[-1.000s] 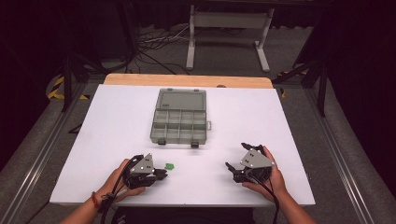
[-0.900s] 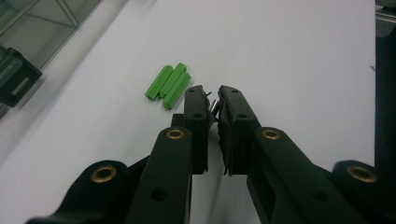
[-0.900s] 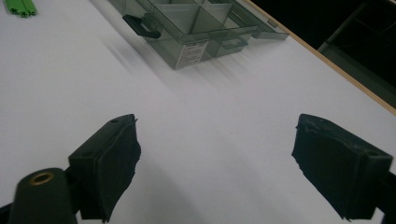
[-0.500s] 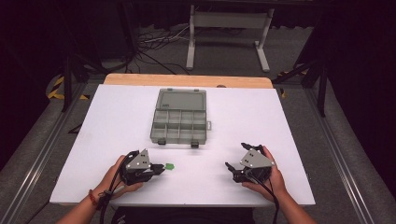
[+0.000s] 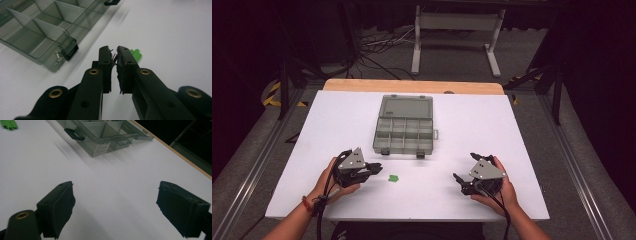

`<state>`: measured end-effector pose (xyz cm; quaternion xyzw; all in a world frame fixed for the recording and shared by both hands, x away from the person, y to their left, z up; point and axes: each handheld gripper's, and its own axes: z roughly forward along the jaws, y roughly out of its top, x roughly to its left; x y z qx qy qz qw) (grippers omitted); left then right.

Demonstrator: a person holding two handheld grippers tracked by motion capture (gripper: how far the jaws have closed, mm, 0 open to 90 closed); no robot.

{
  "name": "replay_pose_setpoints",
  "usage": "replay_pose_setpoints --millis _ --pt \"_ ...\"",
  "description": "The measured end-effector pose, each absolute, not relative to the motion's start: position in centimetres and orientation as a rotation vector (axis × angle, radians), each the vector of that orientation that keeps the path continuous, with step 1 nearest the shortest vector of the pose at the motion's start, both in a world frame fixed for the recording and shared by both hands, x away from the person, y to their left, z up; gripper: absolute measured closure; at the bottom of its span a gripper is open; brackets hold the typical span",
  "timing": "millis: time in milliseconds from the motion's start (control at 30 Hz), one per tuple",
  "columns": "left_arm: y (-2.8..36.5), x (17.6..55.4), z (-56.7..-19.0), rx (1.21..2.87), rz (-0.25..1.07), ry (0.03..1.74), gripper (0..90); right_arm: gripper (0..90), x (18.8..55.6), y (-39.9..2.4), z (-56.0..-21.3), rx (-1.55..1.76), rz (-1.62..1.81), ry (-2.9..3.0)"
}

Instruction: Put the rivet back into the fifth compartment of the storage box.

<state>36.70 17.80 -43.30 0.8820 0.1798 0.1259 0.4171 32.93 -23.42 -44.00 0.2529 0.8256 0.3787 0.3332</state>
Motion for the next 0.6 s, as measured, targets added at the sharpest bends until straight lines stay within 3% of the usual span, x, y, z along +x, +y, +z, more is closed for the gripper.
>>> replay_pose_setpoints --millis 600 --pt "18.7 39.1 -41.1 2.112 0.402 0.505 82.5 14.8 33.0 -23.4 -44.0 0.665 0.986 2.157"
